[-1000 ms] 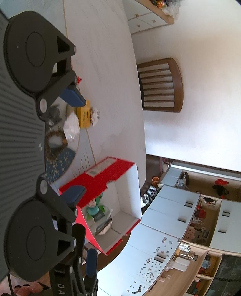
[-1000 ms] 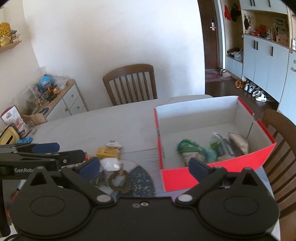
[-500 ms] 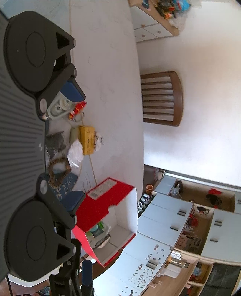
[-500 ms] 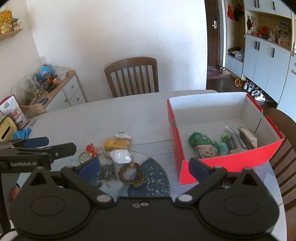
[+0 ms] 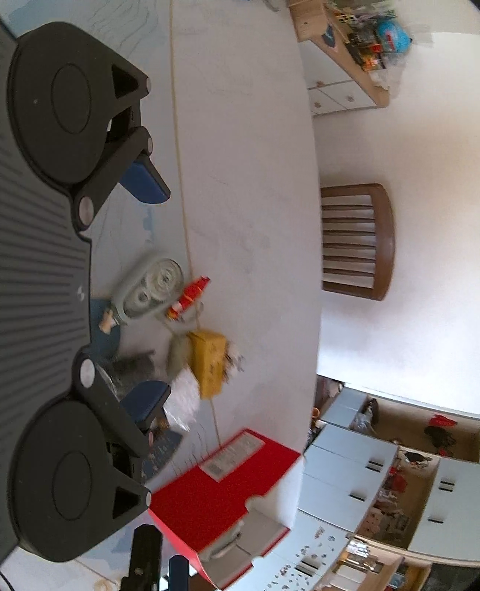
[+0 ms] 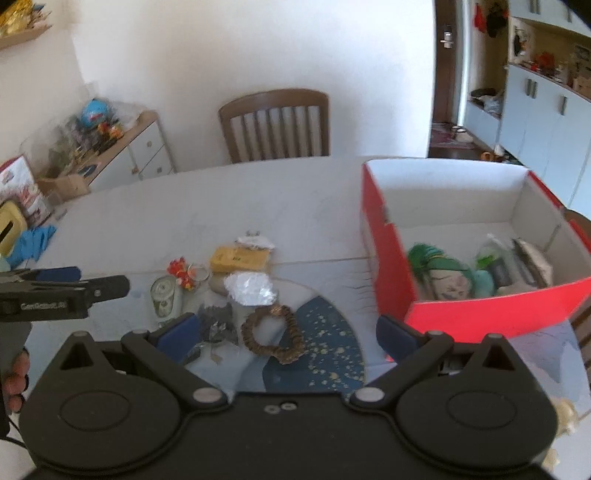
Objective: Organize objects
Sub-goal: 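Move left tool to the green tape dispenser while right tool reaches the beaded strand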
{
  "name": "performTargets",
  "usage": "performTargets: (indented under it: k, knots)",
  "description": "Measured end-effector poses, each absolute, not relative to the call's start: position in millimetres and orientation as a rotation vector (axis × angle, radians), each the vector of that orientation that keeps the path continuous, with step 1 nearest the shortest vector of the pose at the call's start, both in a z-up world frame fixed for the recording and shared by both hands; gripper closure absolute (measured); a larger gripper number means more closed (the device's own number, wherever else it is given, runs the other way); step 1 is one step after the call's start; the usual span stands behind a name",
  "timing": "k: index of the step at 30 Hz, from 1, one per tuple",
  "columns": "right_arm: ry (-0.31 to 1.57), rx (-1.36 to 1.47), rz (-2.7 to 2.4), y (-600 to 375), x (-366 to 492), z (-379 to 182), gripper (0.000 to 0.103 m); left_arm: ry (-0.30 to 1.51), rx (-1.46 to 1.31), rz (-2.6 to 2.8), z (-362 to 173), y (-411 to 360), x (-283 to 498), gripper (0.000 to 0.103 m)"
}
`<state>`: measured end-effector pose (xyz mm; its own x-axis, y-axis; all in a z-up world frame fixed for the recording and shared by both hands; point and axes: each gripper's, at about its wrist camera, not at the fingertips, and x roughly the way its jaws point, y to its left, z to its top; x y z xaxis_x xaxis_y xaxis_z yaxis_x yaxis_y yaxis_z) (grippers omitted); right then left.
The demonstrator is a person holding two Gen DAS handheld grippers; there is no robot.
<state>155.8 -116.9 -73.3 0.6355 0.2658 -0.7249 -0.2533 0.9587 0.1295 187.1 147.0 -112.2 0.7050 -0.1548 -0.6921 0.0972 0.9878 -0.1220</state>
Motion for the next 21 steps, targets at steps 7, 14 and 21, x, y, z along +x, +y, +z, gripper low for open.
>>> performTargets:
  k: [7, 14, 21]
  knots:
    - [0.886, -0.045, 0.320, -99, 169, -104, 0.007, 0.848, -0.100, -0.112, -147, 159, 204, 0.000]
    - [0.942, -0.068, 0.308, -98, 181, -133, 0.017, 0.865, -0.103, -0.083, -161, 155, 218, 0.000]
    - [0.965, -0.048, 0.277, -101, 196, -149, 0.025, 0.863, -0.056, -0.045, -171, 138, 230, 0.000]
